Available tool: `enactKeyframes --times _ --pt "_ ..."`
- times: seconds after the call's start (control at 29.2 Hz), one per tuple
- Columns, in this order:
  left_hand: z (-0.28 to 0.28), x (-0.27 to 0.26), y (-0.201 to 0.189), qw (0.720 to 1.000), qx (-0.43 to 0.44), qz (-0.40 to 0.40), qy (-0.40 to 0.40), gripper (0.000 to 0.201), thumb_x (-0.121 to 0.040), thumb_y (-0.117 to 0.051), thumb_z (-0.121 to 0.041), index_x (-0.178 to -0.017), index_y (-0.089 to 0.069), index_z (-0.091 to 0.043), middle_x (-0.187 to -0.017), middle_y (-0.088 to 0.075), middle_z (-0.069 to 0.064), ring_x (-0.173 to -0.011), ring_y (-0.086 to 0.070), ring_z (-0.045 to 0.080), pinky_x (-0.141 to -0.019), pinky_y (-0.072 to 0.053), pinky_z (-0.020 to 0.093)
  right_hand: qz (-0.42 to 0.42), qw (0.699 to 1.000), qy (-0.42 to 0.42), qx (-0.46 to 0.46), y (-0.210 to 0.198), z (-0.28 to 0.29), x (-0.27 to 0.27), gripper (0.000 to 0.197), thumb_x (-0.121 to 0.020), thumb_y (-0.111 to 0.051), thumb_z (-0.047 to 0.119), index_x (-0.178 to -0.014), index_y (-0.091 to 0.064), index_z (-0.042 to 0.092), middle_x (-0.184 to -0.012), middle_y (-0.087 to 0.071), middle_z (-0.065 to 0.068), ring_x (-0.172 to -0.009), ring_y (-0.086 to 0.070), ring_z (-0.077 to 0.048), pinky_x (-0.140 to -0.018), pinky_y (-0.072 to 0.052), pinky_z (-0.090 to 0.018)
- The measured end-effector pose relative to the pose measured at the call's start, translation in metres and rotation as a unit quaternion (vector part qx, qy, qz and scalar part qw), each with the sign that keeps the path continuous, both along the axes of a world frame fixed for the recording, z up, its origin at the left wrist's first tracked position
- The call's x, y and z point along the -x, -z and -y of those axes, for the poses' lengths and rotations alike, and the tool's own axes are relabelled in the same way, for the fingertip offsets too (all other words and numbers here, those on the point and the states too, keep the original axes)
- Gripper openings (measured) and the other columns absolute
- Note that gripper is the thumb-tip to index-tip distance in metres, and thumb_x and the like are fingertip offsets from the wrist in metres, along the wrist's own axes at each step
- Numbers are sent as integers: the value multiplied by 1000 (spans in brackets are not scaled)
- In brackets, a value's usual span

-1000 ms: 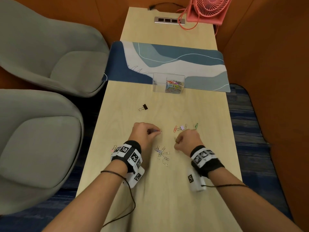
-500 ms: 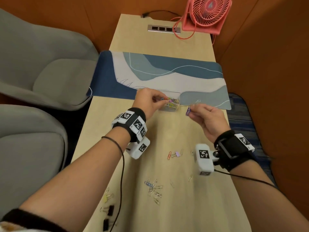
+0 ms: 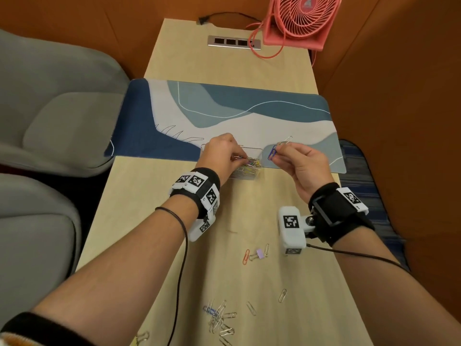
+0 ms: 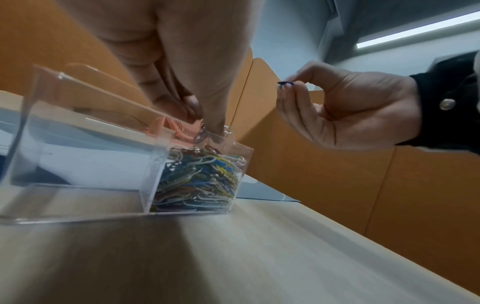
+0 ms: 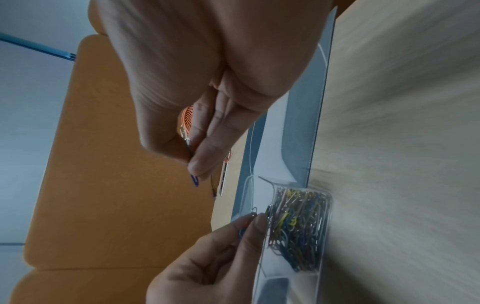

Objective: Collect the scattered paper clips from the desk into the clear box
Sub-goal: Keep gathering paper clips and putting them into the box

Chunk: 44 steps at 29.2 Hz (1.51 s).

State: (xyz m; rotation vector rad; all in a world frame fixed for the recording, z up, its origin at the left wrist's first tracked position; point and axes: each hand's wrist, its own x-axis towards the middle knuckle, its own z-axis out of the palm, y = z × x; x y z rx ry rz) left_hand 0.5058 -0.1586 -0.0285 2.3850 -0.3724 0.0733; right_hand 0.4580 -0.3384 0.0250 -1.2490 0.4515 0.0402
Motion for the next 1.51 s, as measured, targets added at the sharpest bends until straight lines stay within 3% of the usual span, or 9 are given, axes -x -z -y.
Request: enactKeyframes --times 0.24,0.41,0.58,0.75,0.92,1.06,1.16,1.37,1.51 --pt "-1 -3 -4 999 12 -32 -7 20 -75 -82 -23 -94 -78 -20 -81 -73 -2 -66 -58 7 -77 -54 24 24 994 21 104 13 -3 -13 16 -79 -71 -3 -92 -66 -11 -81 -70 -18 -64 -70 -18 -72 -59 -26" --pt "-6 0 -8 999 34 -23 24 15 -73 -78 -4 -81 -77 -17 -76 -70 0 -68 -65 14 -74 -58 32 55 963 -15 263 20 -10 -21 7 -72 -75 2 -77 -71 6 -71 -72 -13 -63 -70 -19 -69 -59 -27" --pt "-16 10 -5 993 103 48 29 19 -74 -69 4 -76 -74 -14 -80 -63 -4 -71 -60 8 -70 -57 28 163 842 -138 495 22 -19 -31 6 -70 -74 11 -73 -73 16 -60 -67 5 -57 -65 -7 -75 -55 -19" --pt "-30 31 1 989 128 76 -11 17 -76 -65 -1 -71 -69 -16 -83 -58 -5 -71 -54 10 -64 -49 25 188 724 -241 618 25 -23 -41 15 -79 -67 15 -90 -77 14 -80 -75 -3 -79 -68 -20 -86 -52 -30" --pt "-42 62 7 995 30 46 87 19 -77 -63 -1 -70 -65 -18 -86 -53 -7 -74 -50 9 -66 -45 24 178 627 -326 685 25 -29 -41 22 -81 -54 8 -89 -75 8 -83 -72 -13 -81 -63 -33 -77 -52 -40" --pt "-41 97 19 985 -60 -35 155 22 -80 -61 -3 -90 -70 -20 -100 -54 -5 -88 -54 13 -77 -51 34 189 679 -242 666 19 -15 -18 28 -83 -55 6 -102 -74 13 -93 -71 -8 -83 -64 -24 -82 -52 -35" --pt "-36 128 36 976 -105 -73 178 41 -85 -55 -3 -118 -65 -25 -113 -51 0 -103 -50 19 -87 -49 38 115 719 -204 655 30 7 27 37 -83 -52 -1 -108 -72 17 -102 -71 -6 -94 -64 -22 -90 -50 -33" --pt "-31 176 41 961 -152 -48 227 64 -79 -53 10 -132 -58 -23 -132 -50 13 -121 -45 32 -99 -45 41 24 686 -315 656 90 26 138 60 -80 -50 -12 -131 -56 17 -138 -47 -16 -126 -44 -33 -108 -36 -37" --pt "-29 203 28 947 -213 -77 226 74 -80 -47 13 -144 -43 -22 -150 -31 10 -138 -25 28 -110 -33 34 88 638 -345 683 105 15 180 72 -68 -67 -15 -133 -54 13 -140 -44 -24 -128 -43 -42 -106 -37 -45"
